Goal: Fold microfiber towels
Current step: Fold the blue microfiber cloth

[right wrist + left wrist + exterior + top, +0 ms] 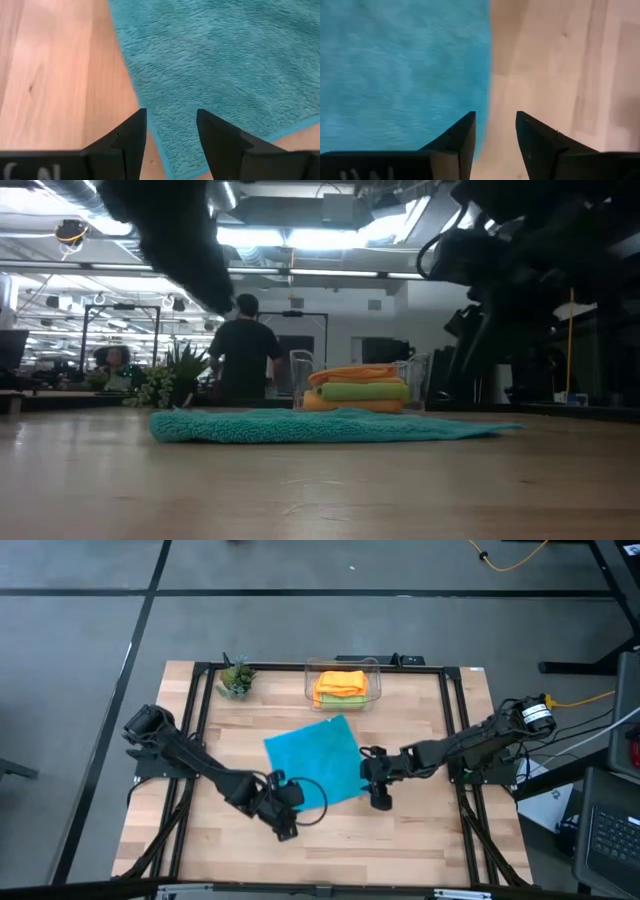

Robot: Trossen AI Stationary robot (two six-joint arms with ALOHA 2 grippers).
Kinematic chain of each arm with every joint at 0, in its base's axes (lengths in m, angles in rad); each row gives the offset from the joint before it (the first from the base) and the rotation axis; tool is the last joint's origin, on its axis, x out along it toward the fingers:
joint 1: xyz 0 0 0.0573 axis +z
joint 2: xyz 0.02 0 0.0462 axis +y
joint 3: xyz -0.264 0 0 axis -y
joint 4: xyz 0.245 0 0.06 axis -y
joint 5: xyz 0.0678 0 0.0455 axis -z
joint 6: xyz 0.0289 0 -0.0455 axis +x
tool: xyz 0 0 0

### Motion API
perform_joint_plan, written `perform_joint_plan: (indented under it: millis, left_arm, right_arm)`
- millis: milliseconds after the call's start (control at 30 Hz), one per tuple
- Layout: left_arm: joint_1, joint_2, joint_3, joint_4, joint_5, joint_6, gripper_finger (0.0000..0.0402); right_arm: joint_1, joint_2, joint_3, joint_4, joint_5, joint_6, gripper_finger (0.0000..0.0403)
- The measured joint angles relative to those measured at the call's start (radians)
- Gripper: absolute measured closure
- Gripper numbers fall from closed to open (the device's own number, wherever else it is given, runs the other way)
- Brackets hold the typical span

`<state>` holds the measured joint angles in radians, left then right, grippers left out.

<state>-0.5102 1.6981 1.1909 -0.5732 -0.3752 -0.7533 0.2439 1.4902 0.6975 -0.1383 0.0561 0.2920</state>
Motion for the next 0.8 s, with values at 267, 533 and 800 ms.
perform_joint_plan:
  millis: [267, 533, 800]
  left_arm:
    - [-0.027, 0.117, -0.001, 0.027, 0.0, -0.059, 0.0202]
    - [-0.035, 0.173, -0.001, 0.04, 0.058, -0.058, 0.016]
    - [-0.035, 0.238, -0.001, 0.06, 0.053, -0.057, 0.0158]
  right_arm:
    - [0.029, 0.0, 0.001, -0.007, 0.003, -0.009, 0.0226]
    - [0.028, 0.001, -0.004, -0.024, 0.077, -0.063, 0.0226]
    - [0.029, 0.008, -0.102, 0.041, 0.002, -0.087, 0.0226]
